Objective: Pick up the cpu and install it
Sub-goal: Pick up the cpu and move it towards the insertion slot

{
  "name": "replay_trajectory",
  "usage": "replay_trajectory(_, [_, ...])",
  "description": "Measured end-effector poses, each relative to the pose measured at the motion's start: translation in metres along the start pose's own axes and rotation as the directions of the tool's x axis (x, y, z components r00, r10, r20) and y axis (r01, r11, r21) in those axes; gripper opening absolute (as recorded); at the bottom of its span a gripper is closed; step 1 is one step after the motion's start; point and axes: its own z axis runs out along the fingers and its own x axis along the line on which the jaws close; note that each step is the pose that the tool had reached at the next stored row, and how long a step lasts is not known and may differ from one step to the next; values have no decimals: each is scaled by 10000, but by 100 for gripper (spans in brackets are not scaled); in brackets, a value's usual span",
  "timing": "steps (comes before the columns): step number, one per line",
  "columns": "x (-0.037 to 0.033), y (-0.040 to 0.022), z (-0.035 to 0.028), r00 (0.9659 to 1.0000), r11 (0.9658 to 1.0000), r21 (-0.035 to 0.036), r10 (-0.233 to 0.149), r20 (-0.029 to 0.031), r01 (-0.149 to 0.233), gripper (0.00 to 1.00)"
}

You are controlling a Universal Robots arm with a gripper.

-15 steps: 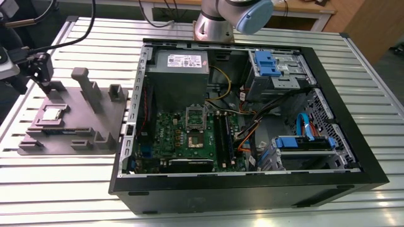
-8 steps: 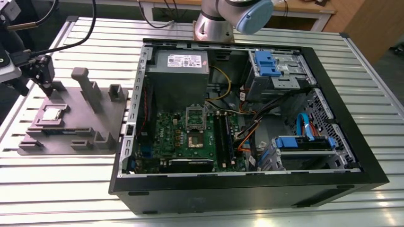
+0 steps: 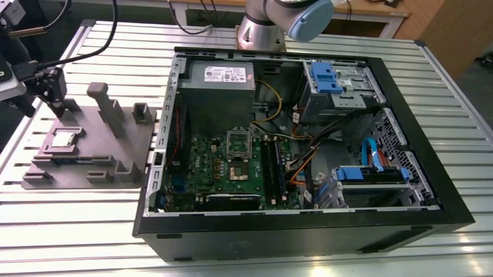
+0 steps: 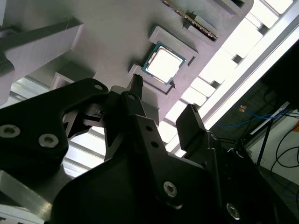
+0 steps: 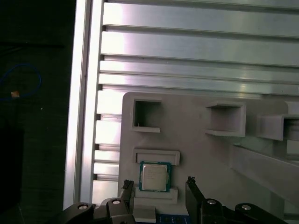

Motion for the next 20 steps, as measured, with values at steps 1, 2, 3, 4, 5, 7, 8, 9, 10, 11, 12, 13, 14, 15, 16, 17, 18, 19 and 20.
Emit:
replay_trajectory(1, [0, 0, 6, 10000, 10000, 0, 0, 3, 0, 56])
replay_trajectory(2, [0, 0, 15, 10000, 10000, 3, 8, 5, -8, 56])
replay_trajectory(3, [0, -1, 26, 10000, 10000, 5, 37, 4, -37, 56])
replay_trajectory(4, [0, -1, 41, 10000, 10000, 6, 72, 4, -72, 56])
replay_trajectory(5, [1, -1, 59, 9999, 9999, 6, 105, 7, -105, 56])
replay_trajectory(7, [1, -4, 95, 9999, 9999, 6, 119, 12, -119, 56])
replay_trajectory(8, [2, -11, 112, 9999, 9999, 7, 120, 11, -120, 56])
replay_trajectory(9, [2, -18, 130, 9999, 9999, 7, 119, 12, -119, 56])
replay_trajectory(10, [2, -25, 148, 9999, 9999, 7, 119, 12, -119, 56])
replay_trajectory(11, [3, -32, 168, 9999, 9999, 7, 118, 12, -118, 56])
replay_trajectory(12, [4, -34, 186, 9999, 9999, 7, 119, 14, -119, 56])
replay_trajectory(13, [4, -35, 204, 9999, 9999, 7, 120, 17, -120, 56])
replay_trajectory(14, [4, -35, 221, 9999, 9999, 7, 120, 18, -120, 56])
replay_trajectory(15, [4, -36, 237, 9999, 9999, 7, 119, 19, -119, 56])
replay_trajectory(16, [4, -38, 251, 9999, 9999, 7, 118, 21, -118, 56])
replay_trajectory(17, [4, -40, 264, 9999, 9999, 7, 118, 21, -118, 56])
replay_trajectory(18, [5, -40, 278, 9999, 9999, 7, 119, 21, -119, 56])
replay_trajectory(19, [5, -41, 292, 9999, 9999, 7, 119, 21, -120, 56])
replay_trajectory(20, [5, -43, 307, 9999, 9999, 7, 120, 20, -120, 56])
